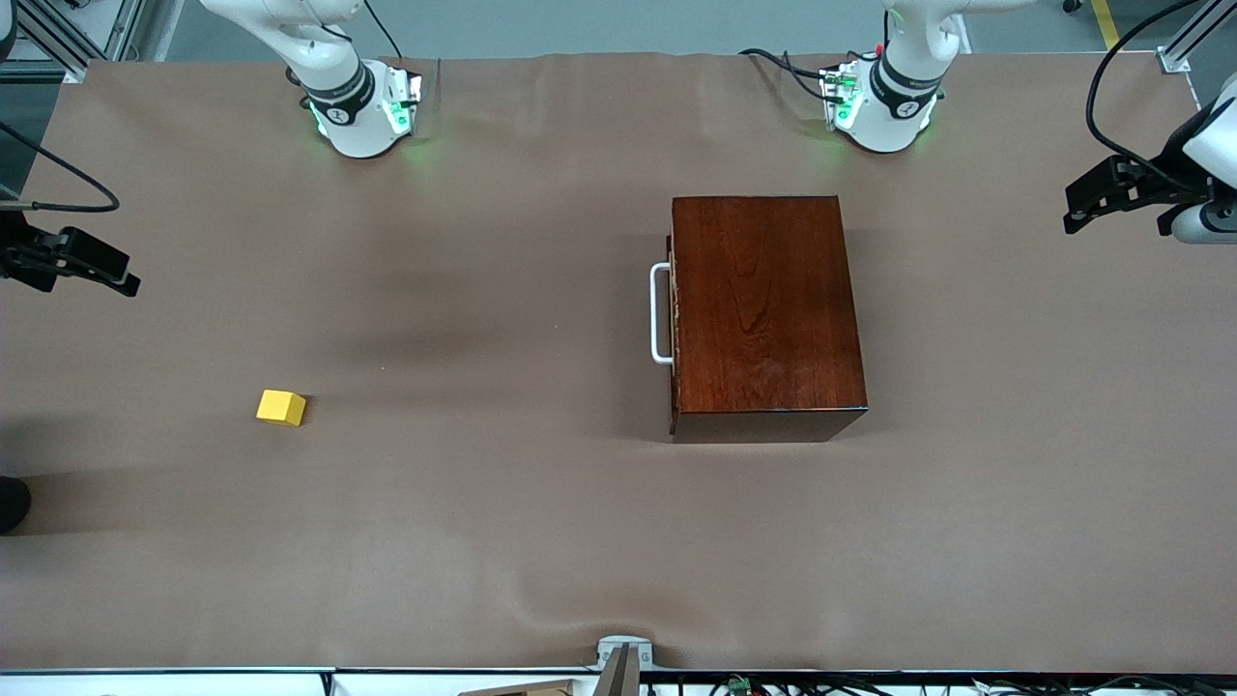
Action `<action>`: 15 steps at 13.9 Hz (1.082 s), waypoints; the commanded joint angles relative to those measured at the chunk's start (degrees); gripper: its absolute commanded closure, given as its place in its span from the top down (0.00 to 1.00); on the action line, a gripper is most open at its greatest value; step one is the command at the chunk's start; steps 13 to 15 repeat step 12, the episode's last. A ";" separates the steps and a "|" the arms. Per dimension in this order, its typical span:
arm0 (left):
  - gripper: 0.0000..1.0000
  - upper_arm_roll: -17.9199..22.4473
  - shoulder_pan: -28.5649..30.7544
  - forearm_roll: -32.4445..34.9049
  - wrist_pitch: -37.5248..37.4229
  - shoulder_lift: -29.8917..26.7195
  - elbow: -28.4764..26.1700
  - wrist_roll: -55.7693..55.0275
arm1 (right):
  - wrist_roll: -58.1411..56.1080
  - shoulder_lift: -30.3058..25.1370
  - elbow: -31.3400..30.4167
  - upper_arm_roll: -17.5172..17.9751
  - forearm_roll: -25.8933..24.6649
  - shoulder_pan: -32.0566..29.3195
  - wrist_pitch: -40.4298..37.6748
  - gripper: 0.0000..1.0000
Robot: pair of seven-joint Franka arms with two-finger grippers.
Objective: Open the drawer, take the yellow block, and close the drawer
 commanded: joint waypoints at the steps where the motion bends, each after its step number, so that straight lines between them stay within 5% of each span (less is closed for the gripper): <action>1: 1.00 -0.18 0.28 -0.63 -1.07 0.89 2.65 0.44 | 0.76 -0.40 0.05 0.35 0.07 -0.15 0.08 1.00; 15: 1.00 -0.18 0.37 -0.72 -1.07 1.24 3.45 0.96 | 0.76 -0.31 0.05 0.35 0.16 -0.07 0.69 1.00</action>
